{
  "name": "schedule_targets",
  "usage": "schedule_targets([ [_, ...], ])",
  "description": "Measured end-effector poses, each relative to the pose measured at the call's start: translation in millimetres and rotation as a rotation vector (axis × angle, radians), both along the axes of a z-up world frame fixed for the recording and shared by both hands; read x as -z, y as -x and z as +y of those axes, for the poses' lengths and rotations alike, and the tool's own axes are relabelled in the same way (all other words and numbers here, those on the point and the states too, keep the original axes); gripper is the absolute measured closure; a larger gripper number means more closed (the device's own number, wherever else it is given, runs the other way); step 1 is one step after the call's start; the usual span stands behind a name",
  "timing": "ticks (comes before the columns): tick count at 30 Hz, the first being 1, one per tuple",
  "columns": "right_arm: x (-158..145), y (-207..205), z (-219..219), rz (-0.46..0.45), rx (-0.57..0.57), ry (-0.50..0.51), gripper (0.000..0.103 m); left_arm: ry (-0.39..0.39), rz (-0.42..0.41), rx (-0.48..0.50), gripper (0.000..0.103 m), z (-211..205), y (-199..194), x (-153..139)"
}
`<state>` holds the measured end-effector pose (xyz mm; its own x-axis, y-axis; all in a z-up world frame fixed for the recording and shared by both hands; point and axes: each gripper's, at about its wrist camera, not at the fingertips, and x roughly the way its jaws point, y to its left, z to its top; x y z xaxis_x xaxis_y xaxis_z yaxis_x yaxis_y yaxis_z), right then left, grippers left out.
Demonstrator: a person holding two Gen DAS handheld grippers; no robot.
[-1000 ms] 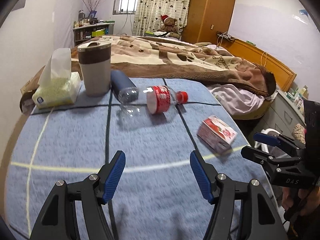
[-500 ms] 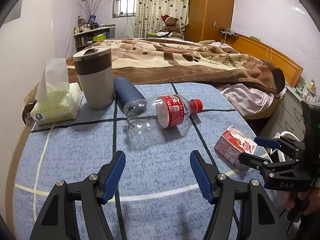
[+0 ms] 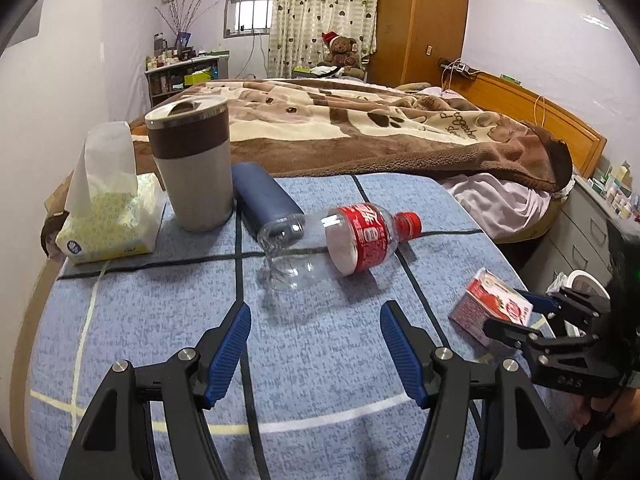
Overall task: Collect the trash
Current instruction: 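Grasp the Coca-Cola bottle with the left gripper while the right grasps the pink juice box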
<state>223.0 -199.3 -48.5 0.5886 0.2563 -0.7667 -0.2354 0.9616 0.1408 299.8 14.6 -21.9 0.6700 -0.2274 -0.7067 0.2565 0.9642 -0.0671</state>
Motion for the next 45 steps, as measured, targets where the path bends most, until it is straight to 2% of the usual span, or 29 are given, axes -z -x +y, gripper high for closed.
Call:
schedule_targets([
  [9,-2.6,14.7,-6.0,0.003,0.006,-0.033,0.044,-0.049,-0.036,0.079,0.036,-8.1,-40.2,-12.5],
  [17,2.4,16.8,-15.2,0.022,0.035,-0.056,0.044,-0.109,0.021,0.18,0.036,-28.3,-92.8,8.7],
  [20,3.6,15.3,-17.4,0.023,0.044,-0.065,0.044,-0.116,0.046,0.234,0.034,-32.8,-94.2,14.5],
  [23,4.7,14.6,-19.2,0.023,0.05,-0.079,0.044,-0.154,0.068,0.318,0.034,-39.6,-81.1,17.5],
  [26,5.8,15.3,-18.8,0.022,0.057,-0.089,0.044,-0.158,0.084,0.375,0.034,-45.5,-70.2,16.2],
  [32,5.5,18.9,-22.9,0.023,0.062,-0.094,0.044,-0.191,0.098,0.359,0.034,-63.0,-76.8,13.8],
  [38,7.1,19.0,-28.9,0.025,0.074,-0.102,0.044,-0.261,0.13,0.344,0.034,-85.5,-91.6,26.2],
  [45,7.1,19.1,-30.8,0.023,0.077,-0.102,0.044,-0.299,0.145,0.332,0.034,-100.3,-91.8,35.8],
])
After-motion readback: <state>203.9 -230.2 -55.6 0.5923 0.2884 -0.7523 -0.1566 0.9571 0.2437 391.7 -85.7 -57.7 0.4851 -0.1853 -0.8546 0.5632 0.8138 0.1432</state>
